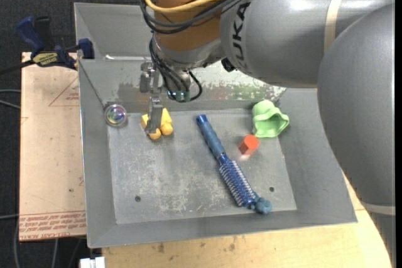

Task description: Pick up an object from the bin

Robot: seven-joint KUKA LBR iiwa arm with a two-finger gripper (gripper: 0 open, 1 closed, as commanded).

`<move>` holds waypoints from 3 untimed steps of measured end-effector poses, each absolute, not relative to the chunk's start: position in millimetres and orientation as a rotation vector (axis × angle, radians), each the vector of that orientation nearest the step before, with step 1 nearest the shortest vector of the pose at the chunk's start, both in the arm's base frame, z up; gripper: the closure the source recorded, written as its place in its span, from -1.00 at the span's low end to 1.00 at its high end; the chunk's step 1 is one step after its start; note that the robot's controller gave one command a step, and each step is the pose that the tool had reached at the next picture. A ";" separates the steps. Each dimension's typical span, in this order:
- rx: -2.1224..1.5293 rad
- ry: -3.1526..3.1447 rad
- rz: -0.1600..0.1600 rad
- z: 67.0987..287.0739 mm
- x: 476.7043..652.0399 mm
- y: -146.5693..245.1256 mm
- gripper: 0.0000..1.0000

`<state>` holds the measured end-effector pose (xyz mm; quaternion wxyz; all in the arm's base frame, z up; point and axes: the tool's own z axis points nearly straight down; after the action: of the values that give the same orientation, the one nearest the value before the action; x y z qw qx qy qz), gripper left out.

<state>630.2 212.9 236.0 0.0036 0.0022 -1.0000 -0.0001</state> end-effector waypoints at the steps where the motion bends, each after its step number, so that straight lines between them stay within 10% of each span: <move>1: 0.321 -3.120 0.002 142.7 647.3 161.4 -1.00; 2: 0.290 -3.127 -0.002 79.5 654.6 142.0 -1.00; 3: 0.034 -3.146 -0.007 80.8 654.9 199.1 -1.00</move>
Offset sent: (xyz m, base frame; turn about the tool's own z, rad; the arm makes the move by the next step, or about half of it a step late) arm 0.0175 -0.0494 -0.0892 -0.2039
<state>654.9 199.1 80.8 -0.0022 0.0107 -0.9999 -0.0022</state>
